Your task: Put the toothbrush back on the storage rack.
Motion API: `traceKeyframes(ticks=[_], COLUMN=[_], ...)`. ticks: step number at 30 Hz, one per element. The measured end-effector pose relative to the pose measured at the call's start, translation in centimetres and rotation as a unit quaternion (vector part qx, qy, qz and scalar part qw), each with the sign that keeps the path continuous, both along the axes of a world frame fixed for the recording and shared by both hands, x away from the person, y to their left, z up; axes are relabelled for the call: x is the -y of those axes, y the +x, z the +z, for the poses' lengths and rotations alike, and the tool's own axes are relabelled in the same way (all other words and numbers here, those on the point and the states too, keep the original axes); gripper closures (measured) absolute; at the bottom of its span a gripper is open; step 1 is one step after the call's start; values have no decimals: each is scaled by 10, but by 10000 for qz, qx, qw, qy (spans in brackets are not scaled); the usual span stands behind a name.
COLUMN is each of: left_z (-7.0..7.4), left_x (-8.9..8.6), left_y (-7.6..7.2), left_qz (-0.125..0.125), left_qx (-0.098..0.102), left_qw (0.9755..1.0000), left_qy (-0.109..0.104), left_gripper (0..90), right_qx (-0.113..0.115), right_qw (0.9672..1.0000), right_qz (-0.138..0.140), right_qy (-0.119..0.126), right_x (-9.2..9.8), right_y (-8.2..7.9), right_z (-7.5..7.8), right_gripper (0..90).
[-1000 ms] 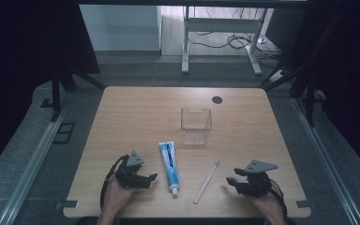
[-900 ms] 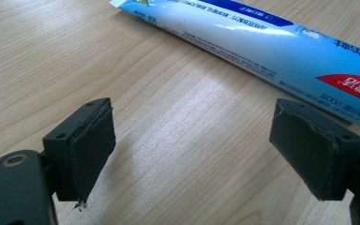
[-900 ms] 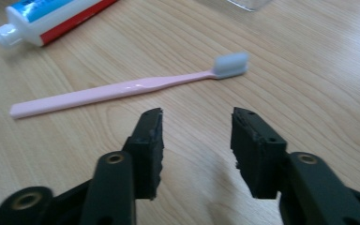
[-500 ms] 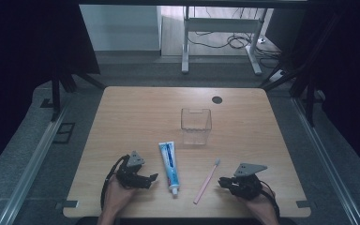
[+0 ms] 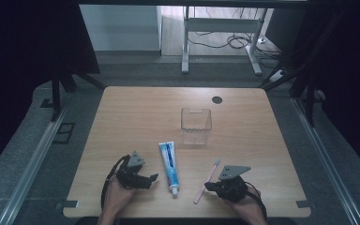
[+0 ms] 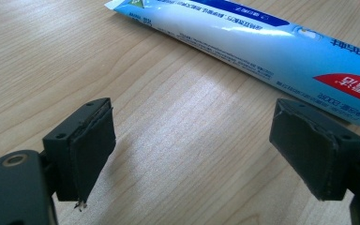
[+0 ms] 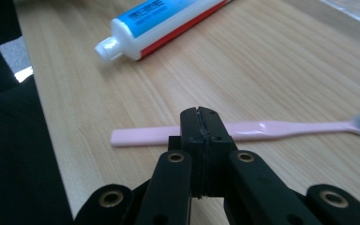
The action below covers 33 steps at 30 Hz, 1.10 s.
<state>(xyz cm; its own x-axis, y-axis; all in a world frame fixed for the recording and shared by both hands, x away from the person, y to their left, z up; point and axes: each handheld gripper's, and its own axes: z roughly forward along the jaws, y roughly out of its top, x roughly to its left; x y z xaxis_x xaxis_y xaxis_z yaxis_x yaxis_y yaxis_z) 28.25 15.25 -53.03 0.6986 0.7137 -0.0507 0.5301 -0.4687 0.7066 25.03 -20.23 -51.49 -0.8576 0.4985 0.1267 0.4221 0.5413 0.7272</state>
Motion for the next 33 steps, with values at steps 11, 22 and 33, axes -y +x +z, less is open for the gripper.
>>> traceKeyframes(ticks=[11,22,33], left_z=[0,0,0], left_x=[0,0,1], left_y=[0,0,-1], left_qz=[5,-6,-2], left_qx=[8,10,9], left_qw=[10000,10000,10000], left_qy=[4,25,38], left_gripper=[146,147,147], right_qx=[-81,-99,-235], right_qw=[9999,9997,9993], right_qz=[147,126,4], right_qy=[-25,-204,-295], right_x=[-23,-31,-18], right_y=[-2,-1,-1], right_z=[-5,-12,-12], right_gripper=[900,900,900])
